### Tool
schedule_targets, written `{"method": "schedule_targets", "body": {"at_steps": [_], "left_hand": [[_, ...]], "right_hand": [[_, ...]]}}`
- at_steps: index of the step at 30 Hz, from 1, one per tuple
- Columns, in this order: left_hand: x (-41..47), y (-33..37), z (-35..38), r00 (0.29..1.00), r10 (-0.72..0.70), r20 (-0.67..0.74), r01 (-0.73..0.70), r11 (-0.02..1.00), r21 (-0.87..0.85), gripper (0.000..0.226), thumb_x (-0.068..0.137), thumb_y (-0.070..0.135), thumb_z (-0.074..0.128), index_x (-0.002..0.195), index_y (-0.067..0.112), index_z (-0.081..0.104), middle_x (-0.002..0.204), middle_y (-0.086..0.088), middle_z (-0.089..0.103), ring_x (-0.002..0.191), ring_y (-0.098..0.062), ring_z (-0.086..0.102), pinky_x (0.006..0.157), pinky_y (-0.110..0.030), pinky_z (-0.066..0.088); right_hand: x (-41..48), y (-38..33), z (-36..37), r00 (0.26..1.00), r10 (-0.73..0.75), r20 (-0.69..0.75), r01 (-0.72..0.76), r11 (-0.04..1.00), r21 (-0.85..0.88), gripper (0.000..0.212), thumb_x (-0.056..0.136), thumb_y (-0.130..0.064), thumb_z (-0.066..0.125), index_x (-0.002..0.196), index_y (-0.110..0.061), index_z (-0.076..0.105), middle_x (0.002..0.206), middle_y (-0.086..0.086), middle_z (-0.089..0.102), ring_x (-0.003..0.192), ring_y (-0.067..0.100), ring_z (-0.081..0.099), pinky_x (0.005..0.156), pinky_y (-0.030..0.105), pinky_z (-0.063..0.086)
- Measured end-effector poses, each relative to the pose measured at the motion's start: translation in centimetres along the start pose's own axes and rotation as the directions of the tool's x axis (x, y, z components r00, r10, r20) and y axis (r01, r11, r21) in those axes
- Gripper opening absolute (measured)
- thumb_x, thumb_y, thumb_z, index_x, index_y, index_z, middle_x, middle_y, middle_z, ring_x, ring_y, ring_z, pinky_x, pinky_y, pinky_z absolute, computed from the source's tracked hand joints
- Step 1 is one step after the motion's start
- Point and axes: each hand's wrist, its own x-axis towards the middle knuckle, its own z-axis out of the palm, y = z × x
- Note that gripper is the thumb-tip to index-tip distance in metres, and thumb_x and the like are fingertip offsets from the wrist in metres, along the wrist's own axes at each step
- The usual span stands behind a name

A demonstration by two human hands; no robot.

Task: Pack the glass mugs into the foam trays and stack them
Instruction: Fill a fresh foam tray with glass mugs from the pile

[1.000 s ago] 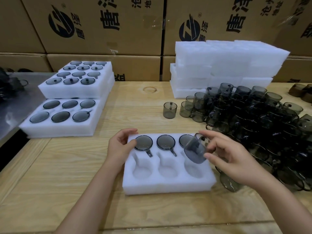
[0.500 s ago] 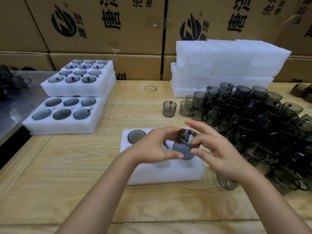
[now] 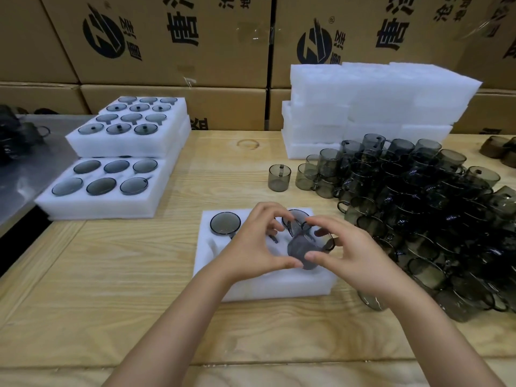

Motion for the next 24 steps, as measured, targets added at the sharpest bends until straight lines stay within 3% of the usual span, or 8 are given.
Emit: {"method": "schedule_targets", "body": {"at_steps": [6,10,13,15,18,20,22,24], "left_hand": [[-0.1,-0.5,-0.1,0.998,-0.004,0.064,0.004,1.0,-0.014,0.07,0.07,0.036,0.078,0.131,0.04,0.043,0.128,0.012,0.054,0.113,-0.007,0.053,0.096,-0.026,0.045],[0.0,0.1,0.2,0.998,-0.064,0.021,0.065,0.997,-0.051,0.042,0.081,0.052,0.055,0.122,0.043,0.049,0.124,0.014,0.058,0.117,-0.001,0.051,0.096,-0.022,0.042],[0.6,0.9,1.1,0.997,-0.06,-0.039,0.061,0.998,0.02,0.049,0.084,0.059,0.04,0.122,0.033,0.055,0.121,0.017,0.058,0.114,0.004,0.049,0.092,-0.013,0.04],[1.1,1.6,1.7,0.998,-0.019,-0.053,0.023,0.998,0.065,0.053,0.087,0.057,0.039,0.125,0.025,0.057,0.12,0.015,0.058,0.114,0.002,0.049,0.091,-0.013,0.039],[2.0,2.9,2.4,0.997,0.064,-0.04,-0.059,0.99,0.128,0.045,0.092,0.044,0.043,0.123,0.017,0.06,0.123,0.006,0.06,0.116,-0.007,0.051,0.1,-0.028,0.038],[2.7,3.8,2.5,0.992,0.123,-0.026,-0.118,0.983,0.139,0.049,0.091,0.046,0.038,0.123,0.016,0.061,0.125,0.004,0.061,0.12,-0.01,0.049,0.105,-0.034,0.034],[3.5,4.2,2.1,0.991,0.106,0.077,-0.12,0.971,0.207,0.055,0.089,0.052,0.035,0.129,0.021,0.058,0.133,0.005,0.057,0.129,-0.011,0.042,0.11,-0.034,0.026],[4.0,4.1,2.1,0.964,-0.016,0.264,-0.095,0.911,0.402,0.059,0.086,0.059,0.031,0.134,0.032,0.052,0.144,0.011,0.047,0.139,-0.009,0.028,0.114,-0.036,0.011]], "right_hand": [[0.4,0.0,0.4,0.991,-0.053,0.119,0.075,0.98,-0.182,0.058,0.086,-0.03,0.065,0.139,-0.026,0.043,0.138,-0.016,0.041,0.127,0.001,0.035,0.095,0.0,0.017],[0.7,-0.5,0.5,0.985,-0.047,0.169,0.082,0.975,-0.208,0.056,0.087,-0.029,0.063,0.138,-0.028,0.041,0.138,-0.015,0.039,0.128,0.006,0.034,0.102,0.013,0.023],[1.0,-0.9,0.8,0.975,-0.038,0.221,0.094,0.963,-0.252,0.056,0.086,-0.028,0.062,0.137,-0.027,0.039,0.133,-0.011,0.043,0.124,0.012,0.038,0.104,0.029,0.034],[1.4,-1.1,0.7,0.968,-0.018,0.25,0.089,0.957,-0.275,0.056,0.084,-0.027,0.064,0.135,-0.024,0.04,0.13,-0.007,0.045,0.121,0.014,0.041,0.101,0.032,0.038],[2.0,-2.0,0.1,0.955,-0.088,0.282,0.116,0.989,-0.086,0.035,0.079,-0.013,0.064,0.112,-0.023,0.054,0.11,-0.007,0.054,0.101,0.008,0.052,0.085,0.026,0.045],[2.3,-2.8,0.0,0.967,-0.089,0.237,0.077,0.995,0.06,0.028,0.078,-0.009,0.056,0.1,-0.027,0.055,0.103,-0.007,0.057,0.093,0.009,0.056,0.079,0.028,0.05],[3.0,-2.8,0.7,0.977,-0.044,0.209,0.049,0.999,-0.019,0.033,0.085,-0.013,0.049,0.117,-0.021,0.055,0.119,0.001,0.056,0.109,0.017,0.053,0.094,0.022,0.042],[3.6,-2.2,2.0,0.967,0.022,0.254,0.063,0.945,-0.322,0.053,0.094,-0.021,0.044,0.144,-0.01,0.031,0.149,0.012,0.032,0.136,0.023,0.029,0.108,0.018,0.018]]}}
